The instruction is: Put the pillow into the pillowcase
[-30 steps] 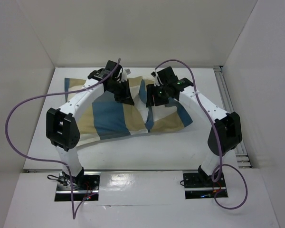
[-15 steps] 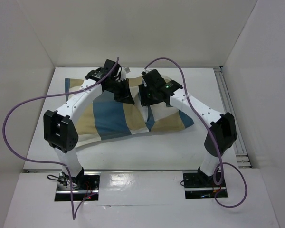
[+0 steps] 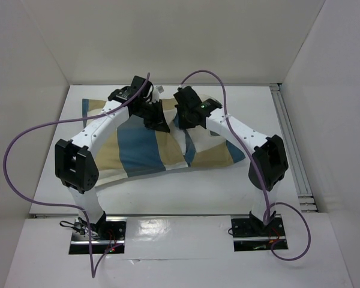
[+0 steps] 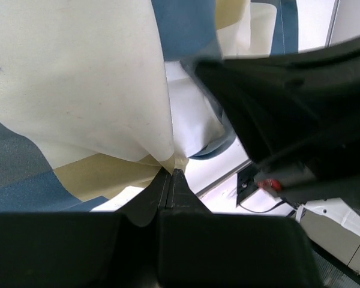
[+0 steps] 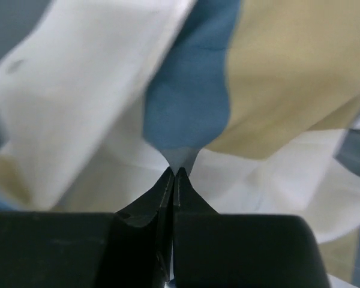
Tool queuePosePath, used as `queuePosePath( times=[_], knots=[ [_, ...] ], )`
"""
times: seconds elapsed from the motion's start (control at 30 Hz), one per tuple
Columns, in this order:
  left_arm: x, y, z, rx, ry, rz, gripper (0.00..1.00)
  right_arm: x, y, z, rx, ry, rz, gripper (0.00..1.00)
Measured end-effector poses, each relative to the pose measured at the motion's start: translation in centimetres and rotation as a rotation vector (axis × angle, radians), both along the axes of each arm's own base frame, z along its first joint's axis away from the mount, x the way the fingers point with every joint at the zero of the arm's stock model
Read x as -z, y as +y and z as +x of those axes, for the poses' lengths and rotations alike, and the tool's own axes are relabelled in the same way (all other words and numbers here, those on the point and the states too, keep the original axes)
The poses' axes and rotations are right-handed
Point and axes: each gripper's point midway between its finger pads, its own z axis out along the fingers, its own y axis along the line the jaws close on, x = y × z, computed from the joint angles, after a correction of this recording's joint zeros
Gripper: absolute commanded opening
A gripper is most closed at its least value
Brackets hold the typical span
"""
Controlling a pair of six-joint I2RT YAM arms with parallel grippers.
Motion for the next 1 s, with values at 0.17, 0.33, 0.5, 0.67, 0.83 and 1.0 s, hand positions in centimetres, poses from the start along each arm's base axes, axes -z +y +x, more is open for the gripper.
queuePosePath(
  times=[0.17,0.33,0.5,0.67,0.83,1.0],
  knots=[
    [-0.1,-0.1,0.1,0.002,-0.004,-0.005,0.00,-2.8,2.5,-0.8,-0.120,0.017,0.182,0.00],
    [-0.2,-0.4,-0.1,0.015,-0.003,-0.027,0.00,-4.9,2.5,-0.4,-0.164,-0.007,0.309,0.00],
    [-0.8,-0.7,-0.8,0.043,0.002,-0.065,0.00,-0.2,3.1,0.9,-0.137,0.058,0.321,0.00],
    [-2.2,-1.2,-1.2,0.067,-0.015,-0.113,0.00,5.5,3.6,1.7,-0.104,0.158,0.285,0.15],
    [-3.5,-2.2,-0.7,0.117,-0.024,-0.165,0.75,3.3,2.3,2.4,-0.063,0.132,0.279,0.72],
    [-4.0,-1.6,-0.6,0.129,-0.056,-0.153,0.83,-1.5,-6.6,2.1,0.098,0.036,0.268,0.77]
  ],
)
